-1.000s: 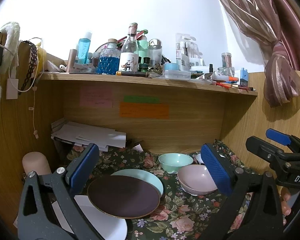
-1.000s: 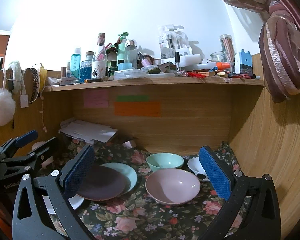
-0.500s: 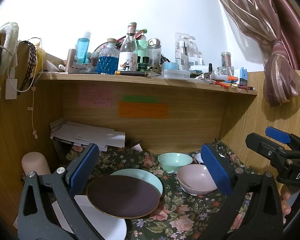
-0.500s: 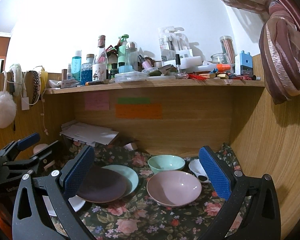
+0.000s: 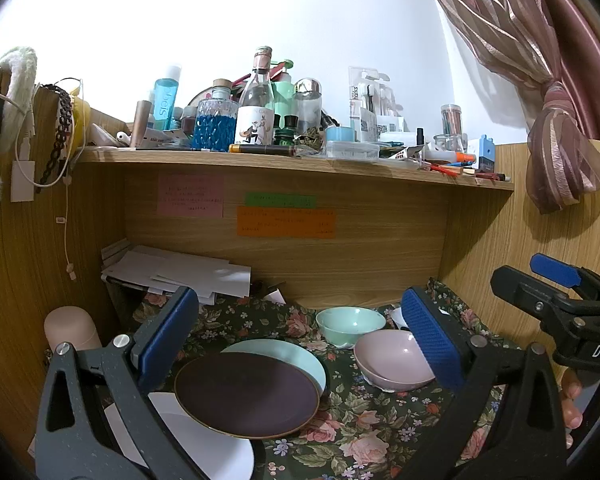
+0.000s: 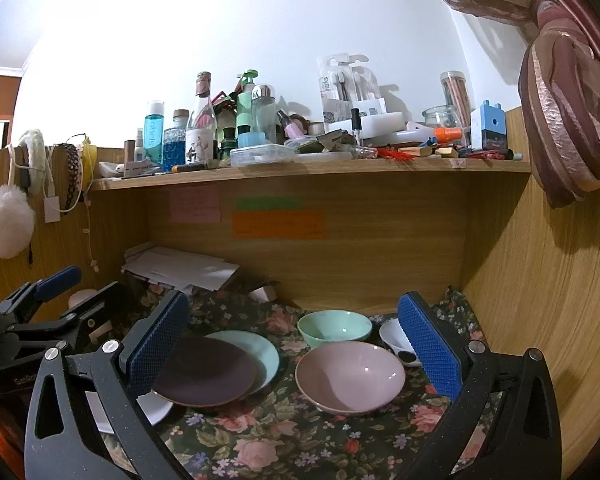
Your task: Organize plates and bowls
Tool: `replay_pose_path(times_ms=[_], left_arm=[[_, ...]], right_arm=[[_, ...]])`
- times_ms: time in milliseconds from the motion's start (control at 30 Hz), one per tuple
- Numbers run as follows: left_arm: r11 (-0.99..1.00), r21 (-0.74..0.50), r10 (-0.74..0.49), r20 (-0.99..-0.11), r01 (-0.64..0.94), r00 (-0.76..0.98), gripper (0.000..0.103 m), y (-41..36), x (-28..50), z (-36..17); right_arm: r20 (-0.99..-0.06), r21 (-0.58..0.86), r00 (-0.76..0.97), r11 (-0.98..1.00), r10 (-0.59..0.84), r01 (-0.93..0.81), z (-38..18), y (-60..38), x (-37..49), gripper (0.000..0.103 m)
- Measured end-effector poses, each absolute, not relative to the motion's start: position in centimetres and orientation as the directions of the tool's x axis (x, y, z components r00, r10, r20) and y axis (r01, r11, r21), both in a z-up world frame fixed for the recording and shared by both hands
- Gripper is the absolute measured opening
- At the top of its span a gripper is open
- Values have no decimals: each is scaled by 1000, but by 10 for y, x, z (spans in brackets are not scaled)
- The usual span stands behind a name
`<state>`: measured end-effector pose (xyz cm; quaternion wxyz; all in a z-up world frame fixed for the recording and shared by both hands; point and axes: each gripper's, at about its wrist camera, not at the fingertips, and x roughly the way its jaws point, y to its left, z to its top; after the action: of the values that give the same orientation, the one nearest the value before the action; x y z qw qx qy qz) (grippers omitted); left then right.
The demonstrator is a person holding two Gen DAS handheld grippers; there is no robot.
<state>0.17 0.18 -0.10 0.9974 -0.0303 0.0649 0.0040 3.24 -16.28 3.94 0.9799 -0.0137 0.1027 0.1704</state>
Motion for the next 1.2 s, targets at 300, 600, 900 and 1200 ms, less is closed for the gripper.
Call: replay_pose_path(times_ms=[300,600,900,1200], left_arm=[[998,-61,2,-132,-10,991,103,1,2,-1],[998,-60,4,-130,-12,991,103,1,2,-1],[998,-60,1,-132,-9,991,103,2,2,-2],[998,-62,-10,-181,-1,983,103,22,21,-13]], right_arm=[[-205,9,921,941,333,-338,39,-163,32,103],[-205,10,920,940,335,-340,39,-163,31,103],[-209,10,922,944,326,-331,38,-160,36,103],[-282,2,902,940,327,-341,15,-148,65,103]])
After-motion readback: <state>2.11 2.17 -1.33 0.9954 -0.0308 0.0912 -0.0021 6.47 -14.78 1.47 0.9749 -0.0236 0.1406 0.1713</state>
